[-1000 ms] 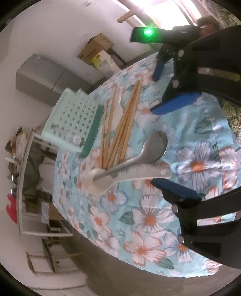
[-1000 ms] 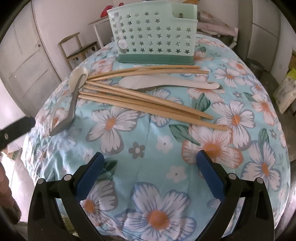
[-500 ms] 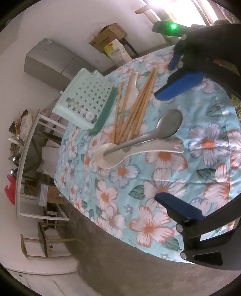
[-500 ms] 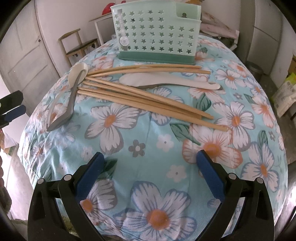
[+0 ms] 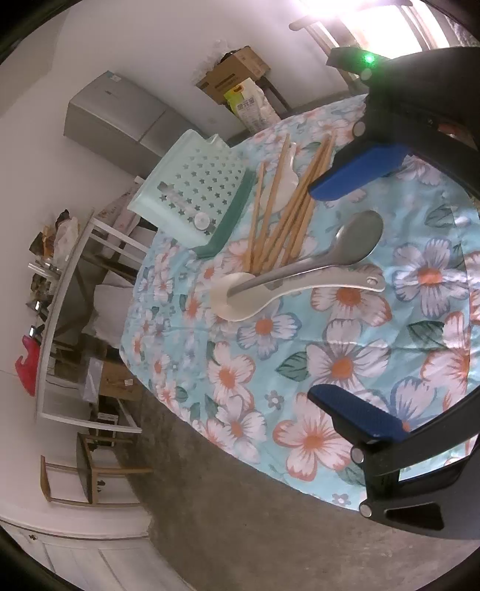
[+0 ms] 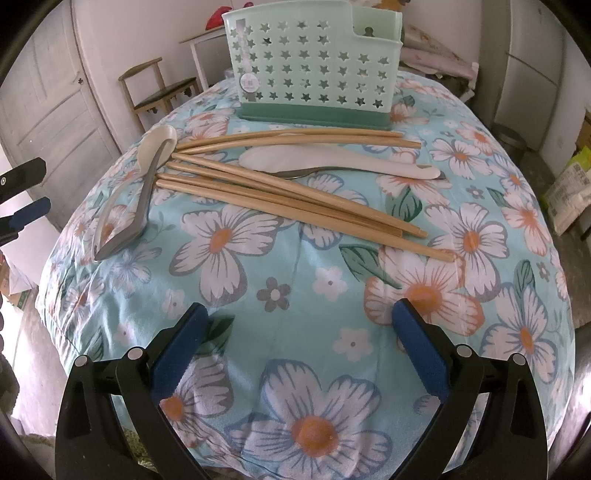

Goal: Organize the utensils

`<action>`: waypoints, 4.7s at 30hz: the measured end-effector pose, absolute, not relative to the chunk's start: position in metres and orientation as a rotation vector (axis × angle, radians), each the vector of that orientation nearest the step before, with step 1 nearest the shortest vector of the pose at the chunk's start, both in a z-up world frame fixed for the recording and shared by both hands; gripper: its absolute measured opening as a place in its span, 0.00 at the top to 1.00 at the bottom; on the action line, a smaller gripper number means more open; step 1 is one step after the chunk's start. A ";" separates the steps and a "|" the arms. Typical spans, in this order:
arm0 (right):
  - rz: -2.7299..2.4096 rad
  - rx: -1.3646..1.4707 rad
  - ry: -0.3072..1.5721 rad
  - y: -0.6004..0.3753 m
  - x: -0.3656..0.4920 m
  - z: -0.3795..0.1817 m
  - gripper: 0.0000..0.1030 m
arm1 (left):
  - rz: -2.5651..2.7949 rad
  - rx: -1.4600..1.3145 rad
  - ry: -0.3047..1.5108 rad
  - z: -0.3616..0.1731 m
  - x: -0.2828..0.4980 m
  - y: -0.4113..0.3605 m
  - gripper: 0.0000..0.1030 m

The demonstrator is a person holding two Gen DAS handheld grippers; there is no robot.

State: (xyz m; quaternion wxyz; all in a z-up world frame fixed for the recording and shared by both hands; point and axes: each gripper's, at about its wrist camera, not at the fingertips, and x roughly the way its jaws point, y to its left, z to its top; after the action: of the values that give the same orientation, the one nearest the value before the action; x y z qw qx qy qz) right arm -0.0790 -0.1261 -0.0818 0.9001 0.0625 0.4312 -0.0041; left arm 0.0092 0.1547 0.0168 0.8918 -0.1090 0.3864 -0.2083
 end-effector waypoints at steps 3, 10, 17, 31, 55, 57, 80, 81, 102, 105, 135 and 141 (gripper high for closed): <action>-0.009 0.131 0.892 -0.126 -0.079 -0.082 0.07 | -0.445 -0.242 0.805 0.017 0.012 0.156 0.06; 0.002 0.124 0.894 -0.124 -0.079 -0.081 0.07 | -0.447 -0.222 0.799 0.016 0.024 0.157 0.06; 0.020 0.106 0.906 -0.124 -0.078 -0.081 0.07 | -0.444 -0.198 0.753 0.024 0.050 0.158 0.06; 0.023 0.088 0.920 -0.124 -0.077 -0.082 0.07 | -0.528 -0.142 0.960 0.004 0.158 0.124 0.56; 0.020 0.085 0.919 -0.124 -0.076 -0.081 0.08 | -0.434 -0.297 0.941 0.009 0.115 0.176 0.99; 0.020 0.085 0.916 -0.124 -0.076 -0.081 0.08 | -0.424 -0.322 0.944 0.009 0.107 0.183 0.99; 0.020 0.083 0.914 -0.123 -0.078 -0.082 0.08 | -0.437 -0.659 1.076 -0.043 0.072 0.212 0.69; 0.020 0.082 0.914 -0.123 -0.077 -0.082 0.08 | -0.437 -0.670 1.078 -0.046 0.072 0.213 0.69; 0.022 0.080 0.910 -0.124 -0.077 -0.082 0.08 | -0.367 -0.734 1.087 -0.061 0.089 0.207 0.95; 0.022 0.080 0.910 -0.124 -0.078 -0.082 0.08 | -0.375 -0.736 1.067 -0.059 0.086 0.207 0.96; 0.339 -0.719 0.581 0.024 -0.052 -0.080 0.50 | -0.354 -0.792 0.792 -0.001 0.059 0.269 0.96; 0.360 -0.816 0.559 0.045 -0.049 -0.083 0.83 | -0.339 -0.782 0.787 0.001 0.062 0.271 0.96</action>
State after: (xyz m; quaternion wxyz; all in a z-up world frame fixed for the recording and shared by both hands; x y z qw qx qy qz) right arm -0.0486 0.0446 -0.0831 0.8648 -0.3893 0.2667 0.1717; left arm 0.0617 0.2713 0.0014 0.8365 -0.3693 0.3719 -0.1603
